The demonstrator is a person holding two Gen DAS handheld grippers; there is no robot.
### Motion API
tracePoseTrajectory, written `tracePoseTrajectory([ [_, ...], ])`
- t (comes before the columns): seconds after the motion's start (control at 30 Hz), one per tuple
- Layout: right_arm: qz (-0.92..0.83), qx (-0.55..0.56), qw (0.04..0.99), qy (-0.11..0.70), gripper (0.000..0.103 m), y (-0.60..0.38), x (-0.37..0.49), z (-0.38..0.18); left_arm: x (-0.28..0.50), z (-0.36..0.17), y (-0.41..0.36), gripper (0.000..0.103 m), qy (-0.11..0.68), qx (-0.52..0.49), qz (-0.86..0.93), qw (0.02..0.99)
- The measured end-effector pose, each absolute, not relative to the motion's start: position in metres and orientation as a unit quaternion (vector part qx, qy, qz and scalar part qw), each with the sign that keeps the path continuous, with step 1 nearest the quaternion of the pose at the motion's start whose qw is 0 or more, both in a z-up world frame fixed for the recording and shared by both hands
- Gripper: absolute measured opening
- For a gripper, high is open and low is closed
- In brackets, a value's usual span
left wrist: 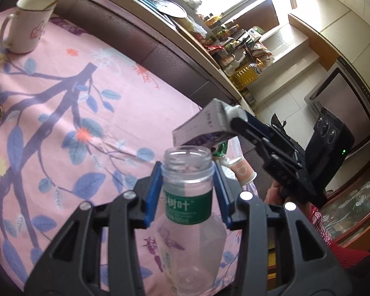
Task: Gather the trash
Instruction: 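Carry the bottle and carton over the beige bin and open both tools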
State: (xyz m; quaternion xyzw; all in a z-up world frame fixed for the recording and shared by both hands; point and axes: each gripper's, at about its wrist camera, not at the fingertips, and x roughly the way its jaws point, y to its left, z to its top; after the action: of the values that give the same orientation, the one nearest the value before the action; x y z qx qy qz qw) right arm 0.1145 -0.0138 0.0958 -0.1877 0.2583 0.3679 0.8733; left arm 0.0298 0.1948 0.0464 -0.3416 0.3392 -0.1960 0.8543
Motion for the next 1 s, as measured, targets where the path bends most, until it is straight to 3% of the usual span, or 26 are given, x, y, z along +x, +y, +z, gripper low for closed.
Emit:
tracePoseTrajectory([
  [0.2, 0.335, -0.052, 0.905, 0.257, 0.024, -0.114, 0.095, 0.124, 0.049, 0.077, 0.142, 0.039, 0.346, -0.291, -0.233, 0.861],
  [0.6, 0.218, 0.024, 0.947, 0.235, 0.024, -0.276, 0.044, 0.132, 0.094, 0.120, -0.023, 0.039, 0.381, -0.180, -0.341, 0.840],
  [1.0, 0.016, 0.062, 0.974, 0.215, 0.024, -0.463, 0.016, 0.112, 0.155, 0.142, -0.258, 0.039, 0.391, -0.076, -0.447, 0.801],
])
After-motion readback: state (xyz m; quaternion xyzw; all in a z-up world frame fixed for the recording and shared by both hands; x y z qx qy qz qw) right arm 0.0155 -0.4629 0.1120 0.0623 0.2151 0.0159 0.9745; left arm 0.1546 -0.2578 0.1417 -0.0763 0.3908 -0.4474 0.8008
